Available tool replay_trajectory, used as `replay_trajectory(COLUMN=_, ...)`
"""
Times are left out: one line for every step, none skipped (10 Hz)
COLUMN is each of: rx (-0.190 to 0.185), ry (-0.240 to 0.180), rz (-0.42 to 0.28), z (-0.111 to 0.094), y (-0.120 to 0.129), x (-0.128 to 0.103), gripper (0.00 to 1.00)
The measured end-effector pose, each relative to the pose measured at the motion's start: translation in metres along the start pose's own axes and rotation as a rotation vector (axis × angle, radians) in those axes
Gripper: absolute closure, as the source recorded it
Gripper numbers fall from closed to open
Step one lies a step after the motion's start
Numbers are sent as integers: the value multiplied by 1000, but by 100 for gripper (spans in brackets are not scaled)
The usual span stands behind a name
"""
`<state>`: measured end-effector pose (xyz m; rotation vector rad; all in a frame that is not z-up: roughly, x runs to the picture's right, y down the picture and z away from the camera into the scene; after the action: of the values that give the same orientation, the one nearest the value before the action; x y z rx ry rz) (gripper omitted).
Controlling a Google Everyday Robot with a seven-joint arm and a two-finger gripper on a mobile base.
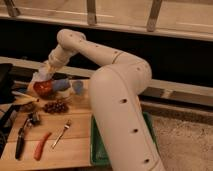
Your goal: Place towel in red bowl
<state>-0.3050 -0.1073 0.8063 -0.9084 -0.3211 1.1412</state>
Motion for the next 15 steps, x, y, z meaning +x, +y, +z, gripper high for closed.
replay_trajectory(rx=-5, ry=7, rz=-2, z=20, y=-4, x=-4, gripper=100)
replay_trajectory(rx=-4, ry=7, rz=0, z=24, y=-5, x=-5, gripper=100)
replay_trajectory(rx=-4, ry=5, rz=1, z=24, y=-6, x=-6, gripper=100)
replay_trajectory(rx=-3, ry=4, rz=4, z=23, y=-8, x=-5, gripper=100)
replay_trajectory(rx=-2, ry=5, rz=4, z=23, y=-8, x=-5, gripper=100)
replay_trajectory(rx=-2, ry=5, rz=5, z=24, y=-7, x=-4, gripper=100)
replay_trajectory(rx=-12, ry=1, rz=9, z=26, y=-5, x=-5, gripper=100)
replay_trajectory(rx=-25, ry=2, rz=15, z=34, y=-8, x=-4, gripper=100)
replay_trajectory(rx=-42, ry=3, rz=12, z=45, y=-7, x=-7, gripper=100)
replay_trajectory(rx=-68, ry=5, rz=8, z=59, y=-2, x=-14, gripper=100)
replay_trajectory(rx=-83, ry=5, rz=10, z=64, y=-3, x=-17, gripper=98)
replay_trajectory(rx=-102, ry=4, rz=14, z=70, y=-6, x=-18, gripper=90)
replay_trajectory(rx=-114, ry=-3, rz=22, z=73, y=-10, x=-19, gripper=79)
replay_trajectory(rx=-123, ry=-9, rz=24, z=76, y=-9, x=-20, gripper=69)
replay_trajectory(rx=-126, ry=-15, rz=26, z=76, y=-10, x=-20, gripper=59)
